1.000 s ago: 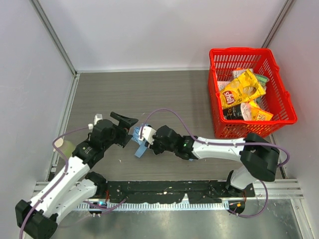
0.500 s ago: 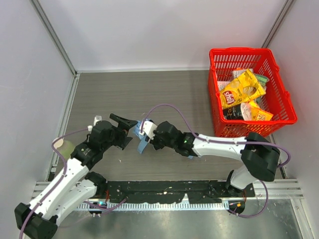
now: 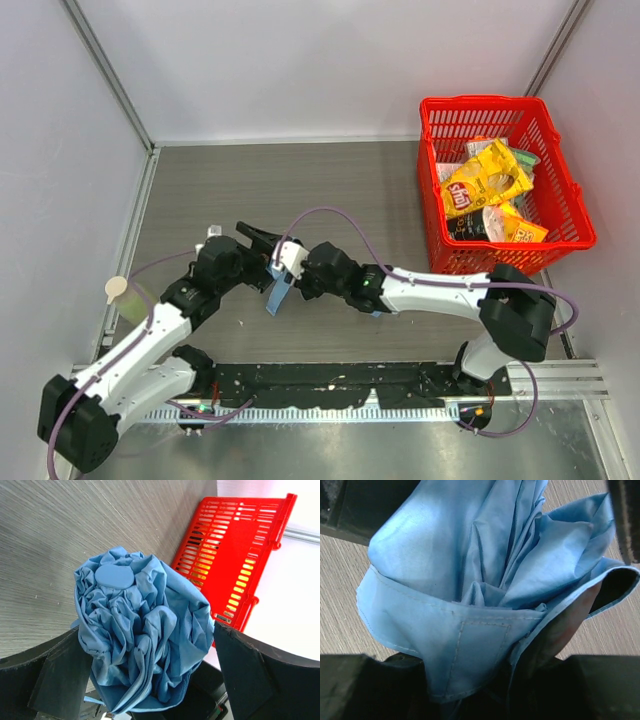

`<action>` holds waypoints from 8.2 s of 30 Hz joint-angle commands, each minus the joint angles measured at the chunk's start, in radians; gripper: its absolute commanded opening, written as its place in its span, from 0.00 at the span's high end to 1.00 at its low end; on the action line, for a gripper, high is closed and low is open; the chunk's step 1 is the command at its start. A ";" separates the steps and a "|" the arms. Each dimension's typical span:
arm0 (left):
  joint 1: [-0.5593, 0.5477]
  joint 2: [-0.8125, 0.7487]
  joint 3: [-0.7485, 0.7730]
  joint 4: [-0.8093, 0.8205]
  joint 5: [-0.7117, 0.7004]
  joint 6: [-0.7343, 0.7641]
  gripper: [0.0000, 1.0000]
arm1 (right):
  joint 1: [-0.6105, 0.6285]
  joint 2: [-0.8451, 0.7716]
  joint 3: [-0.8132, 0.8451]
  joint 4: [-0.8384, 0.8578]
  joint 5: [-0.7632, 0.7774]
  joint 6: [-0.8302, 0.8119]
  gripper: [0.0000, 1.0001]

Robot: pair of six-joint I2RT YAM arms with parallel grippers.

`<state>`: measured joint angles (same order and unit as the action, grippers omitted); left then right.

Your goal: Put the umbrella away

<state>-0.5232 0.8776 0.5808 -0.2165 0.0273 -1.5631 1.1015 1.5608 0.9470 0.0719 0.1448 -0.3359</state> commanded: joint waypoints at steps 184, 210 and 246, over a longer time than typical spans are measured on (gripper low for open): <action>-0.035 -0.042 0.520 -0.243 -0.150 1.023 1.00 | -0.052 -0.375 0.297 -0.506 0.086 0.526 0.31; -0.035 0.064 0.576 -0.406 -0.306 0.951 1.00 | 0.184 0.061 0.535 -0.376 0.602 0.555 0.61; -0.035 -0.146 0.067 0.706 -0.311 0.710 1.00 | -0.098 -0.234 0.162 0.149 -0.622 1.234 0.94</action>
<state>-0.5728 0.7589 0.6220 0.2359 -0.2306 -0.8314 0.9848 1.4189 1.1595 0.0666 -0.3649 0.8062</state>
